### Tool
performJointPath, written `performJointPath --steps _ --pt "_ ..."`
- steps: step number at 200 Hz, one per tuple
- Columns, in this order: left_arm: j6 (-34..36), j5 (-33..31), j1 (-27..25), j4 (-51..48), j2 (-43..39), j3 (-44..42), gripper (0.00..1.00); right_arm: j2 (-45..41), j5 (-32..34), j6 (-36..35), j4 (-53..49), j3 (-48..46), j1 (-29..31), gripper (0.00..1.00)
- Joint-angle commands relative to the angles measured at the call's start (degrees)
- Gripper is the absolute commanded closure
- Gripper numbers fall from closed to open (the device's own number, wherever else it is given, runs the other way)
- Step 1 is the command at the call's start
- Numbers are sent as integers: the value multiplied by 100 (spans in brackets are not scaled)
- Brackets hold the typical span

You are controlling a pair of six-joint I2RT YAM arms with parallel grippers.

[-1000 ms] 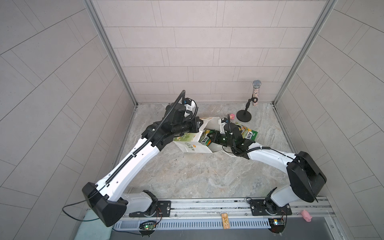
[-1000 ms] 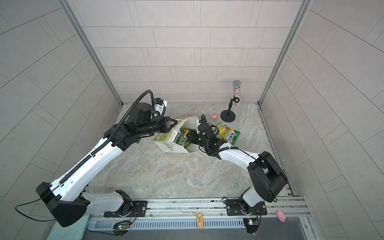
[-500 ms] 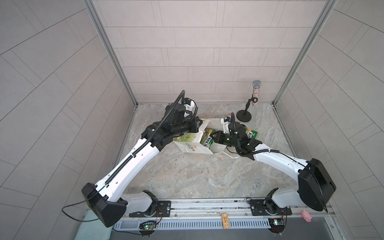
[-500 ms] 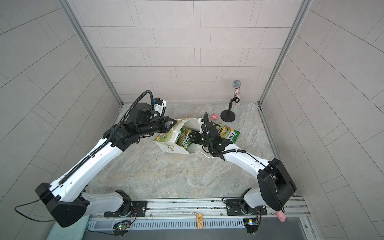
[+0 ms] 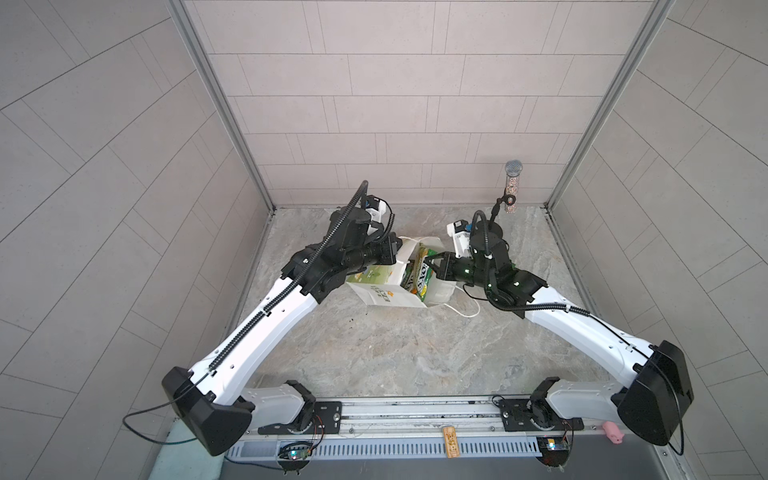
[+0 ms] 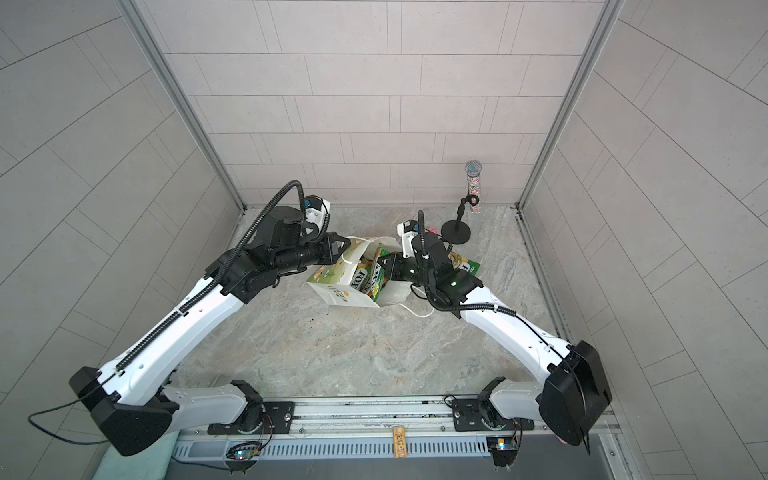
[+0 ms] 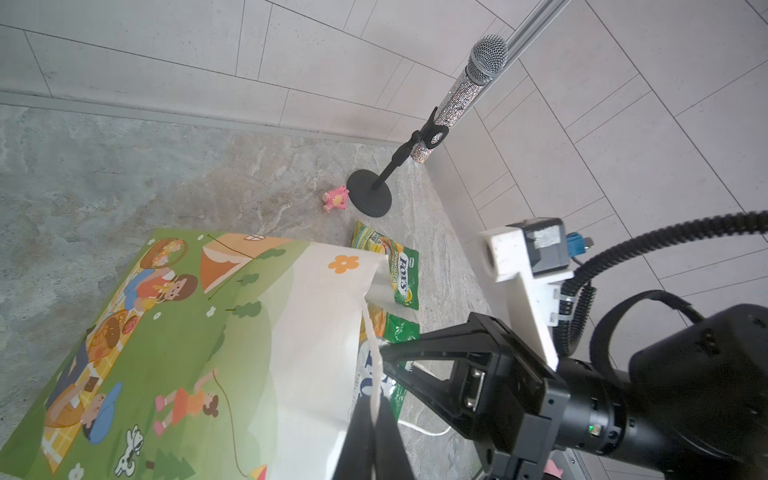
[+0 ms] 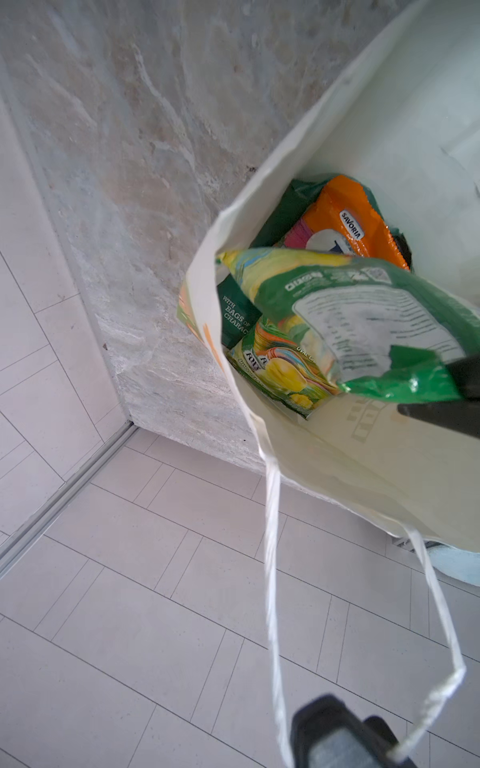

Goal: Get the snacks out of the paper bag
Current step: 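Lift the green packet out of the bag with the right gripper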

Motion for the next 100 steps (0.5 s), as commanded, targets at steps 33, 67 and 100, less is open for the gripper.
performJointPath --steps 33,67,100 --pt "-59 -323 24 -39 -185 -70 100 -416 -108 -318 -445 407 -39 100" --pt "-64 -348 31 -22 -185 -49 100 -727 -55 -426 -592 599 -60 100" --pt "-51 -331 26 -3 -179 -62 100 -1060 65 -527 -787 748 -151 100"
